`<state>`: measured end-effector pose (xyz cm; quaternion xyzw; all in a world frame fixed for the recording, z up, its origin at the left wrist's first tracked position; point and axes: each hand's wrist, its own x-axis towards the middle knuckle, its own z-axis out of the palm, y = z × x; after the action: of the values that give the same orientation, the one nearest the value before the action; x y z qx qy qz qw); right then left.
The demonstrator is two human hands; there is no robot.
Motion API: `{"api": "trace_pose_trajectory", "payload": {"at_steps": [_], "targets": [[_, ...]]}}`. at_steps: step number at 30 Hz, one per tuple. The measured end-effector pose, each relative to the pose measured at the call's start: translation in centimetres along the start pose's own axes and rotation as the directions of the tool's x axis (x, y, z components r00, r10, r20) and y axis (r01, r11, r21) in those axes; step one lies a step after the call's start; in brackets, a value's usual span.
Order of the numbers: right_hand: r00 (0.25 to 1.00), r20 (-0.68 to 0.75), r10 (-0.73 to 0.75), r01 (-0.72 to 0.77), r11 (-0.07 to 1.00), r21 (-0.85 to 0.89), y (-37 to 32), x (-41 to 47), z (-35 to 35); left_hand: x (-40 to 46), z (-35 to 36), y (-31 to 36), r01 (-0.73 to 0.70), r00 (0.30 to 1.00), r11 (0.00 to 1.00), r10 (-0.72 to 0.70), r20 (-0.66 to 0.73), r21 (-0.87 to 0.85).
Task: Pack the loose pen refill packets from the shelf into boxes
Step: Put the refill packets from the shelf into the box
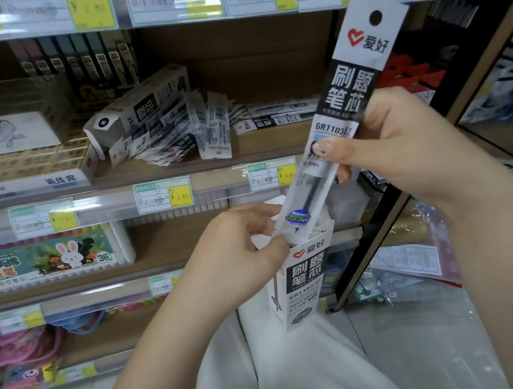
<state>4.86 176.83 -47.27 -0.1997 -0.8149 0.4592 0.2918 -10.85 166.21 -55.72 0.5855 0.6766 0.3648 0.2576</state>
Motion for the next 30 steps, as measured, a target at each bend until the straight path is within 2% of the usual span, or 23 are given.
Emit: {"api": "trace_pose_trajectory", "payload": {"at_steps": [9, 18, 24, 30], "targets": [[0.999, 0.041, 0.017, -0.013, 0.997, -0.079, -0.4, 0.4, -0.5, 0.1, 0.0, -0.2, -0.002, 1.0, 1.0, 0.002, 0.009, -0.005], [0.998, 0.057, 0.019, -0.014, 0.997, -0.08, -0.6, 0.5, -0.3, 0.0, -0.1, 0.4, -0.001, 1.0, 1.0, 0.001, 0.013, 0.006], [0.966, 0.213, 0.149, -0.103, 0.971, -0.214, -0.2, 0.7, 1.3, -0.1, -0.1, 1.1, -0.031, 1.0, 1.0, 0.031, 0.001, 0.002], [0.951, 0.23, 0.208, -0.108, 0.918, -0.382, 0.6, 0.0, 2.6, -0.2, -0.2, 0.7, -0.008, 1.0, 1.0, 0.008, -0.012, 0.013]]}}
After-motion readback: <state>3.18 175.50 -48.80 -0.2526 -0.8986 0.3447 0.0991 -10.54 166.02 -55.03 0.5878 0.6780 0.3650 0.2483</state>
